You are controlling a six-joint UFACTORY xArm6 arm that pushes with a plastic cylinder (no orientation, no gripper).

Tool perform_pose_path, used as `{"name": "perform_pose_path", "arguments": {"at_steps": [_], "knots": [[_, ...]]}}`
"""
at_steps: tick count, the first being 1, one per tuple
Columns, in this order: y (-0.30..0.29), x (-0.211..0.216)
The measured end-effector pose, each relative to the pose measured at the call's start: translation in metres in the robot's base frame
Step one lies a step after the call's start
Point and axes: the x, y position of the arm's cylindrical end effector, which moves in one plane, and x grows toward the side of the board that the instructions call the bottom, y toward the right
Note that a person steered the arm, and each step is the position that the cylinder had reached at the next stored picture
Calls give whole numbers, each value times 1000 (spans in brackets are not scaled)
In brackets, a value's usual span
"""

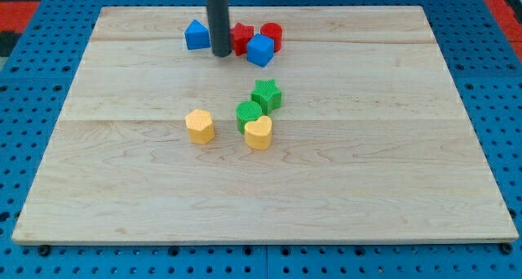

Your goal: Place the blue triangle to the left of the red star

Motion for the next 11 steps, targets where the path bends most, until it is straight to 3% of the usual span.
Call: {"name": "perform_pose_path", "arguments": {"at_steps": [1,2,3,5,6,7,9,11], "knots": [[-58,20],[-86,-47],[-60,-91],[-4,-45],[-48,-74],[-68,-33],[-7,-16],[-53,29]]}}
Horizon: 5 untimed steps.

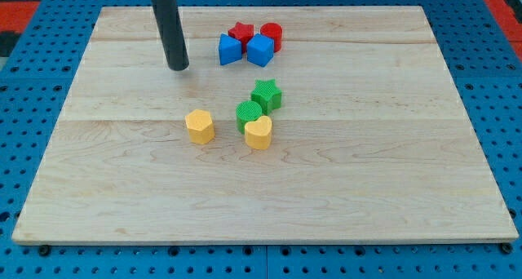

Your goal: Place the blue triangle to the left of the red star

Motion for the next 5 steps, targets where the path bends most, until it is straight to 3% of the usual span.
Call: {"name": "perform_pose_path", "arguments": {"at_steps": [2,3,4,5], "knots": [[-9,105],[-8,135],[23,134],[56,101]]}}
